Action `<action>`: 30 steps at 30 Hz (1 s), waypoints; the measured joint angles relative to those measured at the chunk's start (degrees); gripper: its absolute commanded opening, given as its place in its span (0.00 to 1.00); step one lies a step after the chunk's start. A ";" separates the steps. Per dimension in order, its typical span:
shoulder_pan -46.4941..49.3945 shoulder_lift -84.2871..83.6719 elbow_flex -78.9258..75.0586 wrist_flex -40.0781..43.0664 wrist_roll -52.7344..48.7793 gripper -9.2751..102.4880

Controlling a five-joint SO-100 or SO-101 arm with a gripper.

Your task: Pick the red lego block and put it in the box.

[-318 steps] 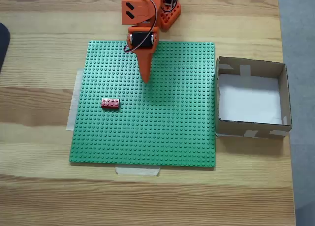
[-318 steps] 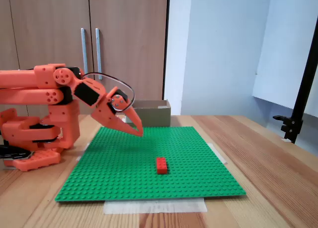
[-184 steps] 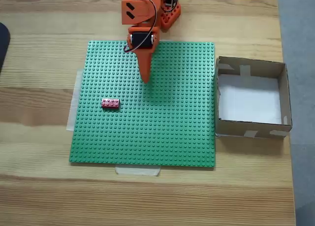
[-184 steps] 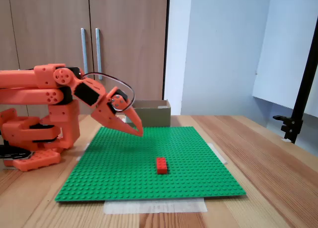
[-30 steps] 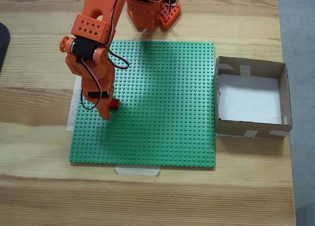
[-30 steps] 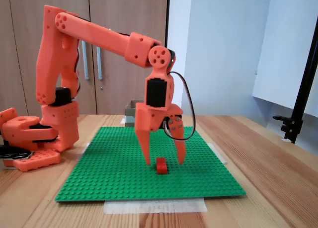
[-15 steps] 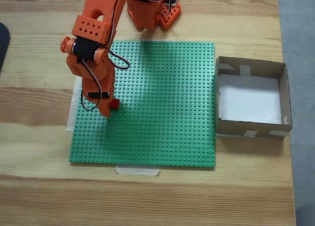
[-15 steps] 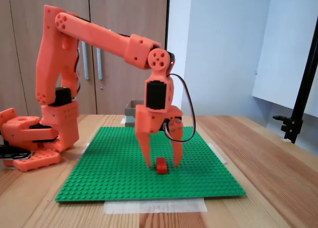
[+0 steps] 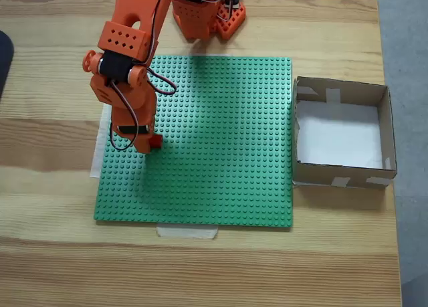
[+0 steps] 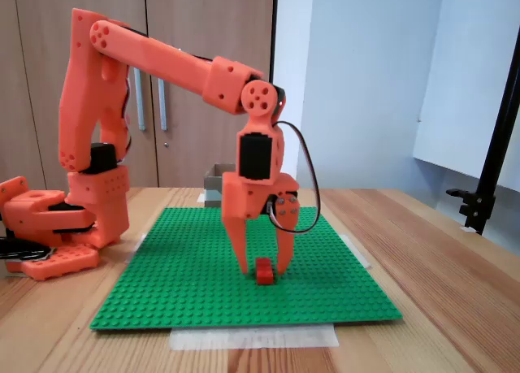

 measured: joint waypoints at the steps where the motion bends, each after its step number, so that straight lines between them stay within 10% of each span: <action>1: 0.09 0.00 0.00 0.00 0.09 0.26; 30: -0.18 0.00 0.00 -3.16 3.69 0.21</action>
